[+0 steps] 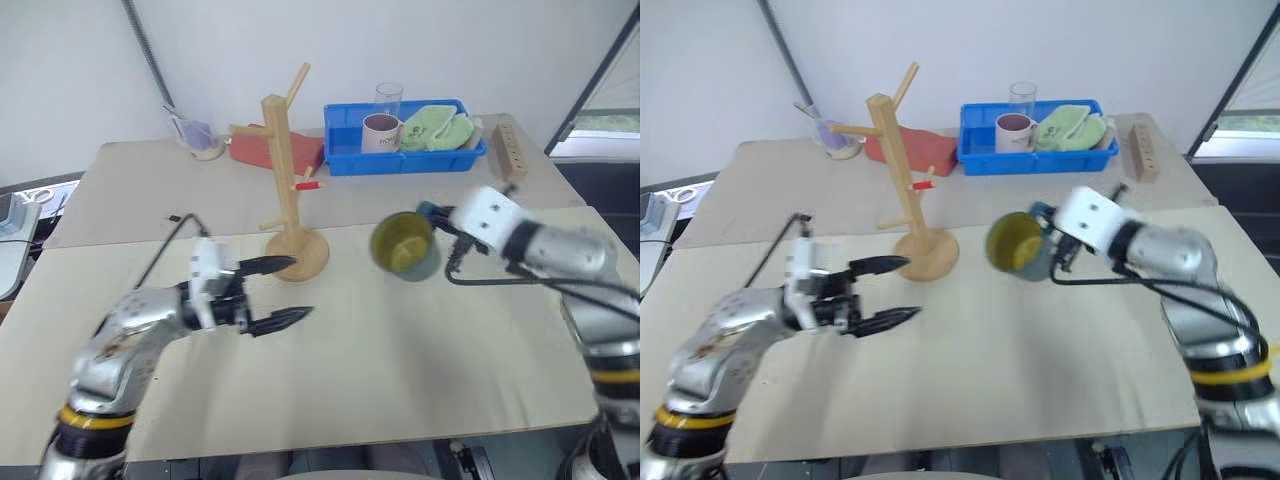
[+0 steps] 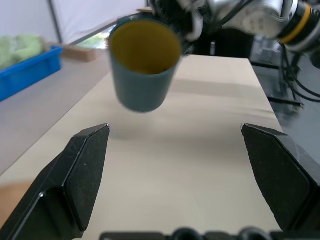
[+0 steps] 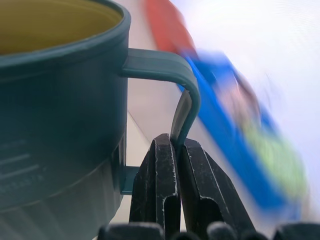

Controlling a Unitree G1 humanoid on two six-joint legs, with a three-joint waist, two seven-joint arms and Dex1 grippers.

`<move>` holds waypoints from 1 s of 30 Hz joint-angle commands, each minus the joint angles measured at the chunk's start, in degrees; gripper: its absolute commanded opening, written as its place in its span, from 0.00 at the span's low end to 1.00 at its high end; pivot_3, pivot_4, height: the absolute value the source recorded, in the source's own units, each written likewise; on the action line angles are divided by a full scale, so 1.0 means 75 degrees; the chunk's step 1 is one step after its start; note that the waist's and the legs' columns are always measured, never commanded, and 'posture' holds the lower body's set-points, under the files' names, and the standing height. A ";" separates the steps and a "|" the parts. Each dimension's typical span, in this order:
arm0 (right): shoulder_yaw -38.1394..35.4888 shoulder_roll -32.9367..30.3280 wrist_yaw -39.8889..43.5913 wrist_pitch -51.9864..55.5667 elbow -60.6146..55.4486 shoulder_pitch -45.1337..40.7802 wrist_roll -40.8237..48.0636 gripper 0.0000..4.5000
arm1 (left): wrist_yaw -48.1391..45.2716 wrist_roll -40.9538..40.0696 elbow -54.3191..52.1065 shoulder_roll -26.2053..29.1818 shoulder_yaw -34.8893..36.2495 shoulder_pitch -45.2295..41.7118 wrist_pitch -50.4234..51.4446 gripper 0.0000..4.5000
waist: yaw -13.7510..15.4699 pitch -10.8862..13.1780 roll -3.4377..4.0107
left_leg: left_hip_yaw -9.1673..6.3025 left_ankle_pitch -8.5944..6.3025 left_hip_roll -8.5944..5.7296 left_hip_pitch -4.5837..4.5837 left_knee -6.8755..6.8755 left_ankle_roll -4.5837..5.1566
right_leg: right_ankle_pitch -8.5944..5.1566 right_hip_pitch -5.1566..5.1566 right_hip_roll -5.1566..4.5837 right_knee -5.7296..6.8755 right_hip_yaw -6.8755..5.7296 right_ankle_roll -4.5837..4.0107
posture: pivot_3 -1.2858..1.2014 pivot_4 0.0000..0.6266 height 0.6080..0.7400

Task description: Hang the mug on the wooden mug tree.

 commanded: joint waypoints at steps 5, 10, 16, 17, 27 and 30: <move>0.1313 0.0734 0.1319 -0.0578 0.0813 -0.2618 -0.0503 0.00 | 0.0356 -0.0566 -0.0034 0.0633 0.1468 0.0246 0.0227 1.00 | 0.0123 0.0015 -0.0022 | 0.0012 -0.0030 -0.0002 -0.0009 -0.0006 -0.0048 | -0.0003 -0.0010 -0.0011 -0.0011 -0.0002 -0.0005 | 0.52 0.24 0.82; 0.1651 0.1341 0.1448 -0.1062 0.1749 -0.3603 -0.0841 0.00 | 0.0632 -0.0645 -0.0277 0.0563 0.1385 0.0171 0.0313 1.00 | 0.0137 0.0007 -0.0010 | 0.0021 -0.0030 -0.0002 -0.0007 -0.0018 -0.0050 | -0.0001 -0.0009 -0.0017 -0.0010 -0.0003 -0.0006 | 0.52 0.24 0.82; 0.1762 0.1650 0.1449 -0.1716 0.2515 -0.3990 -0.1258 0.00 | 0.0946 -0.0906 -0.0481 0.0409 0.1242 -0.0109 0.0493 1.00 | 0.0128 0.0008 -0.0012 | 0.0019 -0.0029 0.0000 -0.0002 -0.0035 -0.0047 | 0.0000 -0.0011 -0.0011 0.0001 -0.0007 -0.0006 | 0.52 0.24 0.82; 0.1785 0.1662 0.1453 -0.1811 0.2615 -0.4021 -0.1344 0.00 | 0.0989 -0.0979 -0.0494 0.0403 0.1240 -0.0164 0.0529 1.00 | 0.0119 0.0008 -0.0012 | 0.0017 -0.0027 0.0000 0.0000 -0.0035 -0.0044 | 0.0001 -0.0009 -0.0009 0.0004 -0.0007 -0.0005 | 0.52 0.24 0.82; 0.1895 0.1991 0.1351 -0.2323 0.3381 -0.4296 -0.1824 0.00 | 0.1246 -0.1317 -0.0588 0.0329 0.0994 -0.0616 0.0733 1.00 | 0.0077 0.0007 -0.0011 | 0.0013 -0.0005 0.0001 0.0019 -0.0037 -0.0009 | 0.0002 -0.0001 -0.0002 0.0016 -0.0003 -0.0003 | 0.52 0.24 0.82; 0.1870 0.2125 0.1326 -0.2346 0.3536 -0.4415 -0.1888 0.00 | 0.1269 -0.1334 -0.0554 0.0325 0.0938 -0.0693 0.0719 1.00 | 0.0080 0.0007 -0.0011 | 0.0012 0.0005 0.0001 0.0020 -0.0038 0.0007 | 0.0002 0.0000 0.0000 0.0017 -0.0003 -0.0003 | 0.52 0.24 0.82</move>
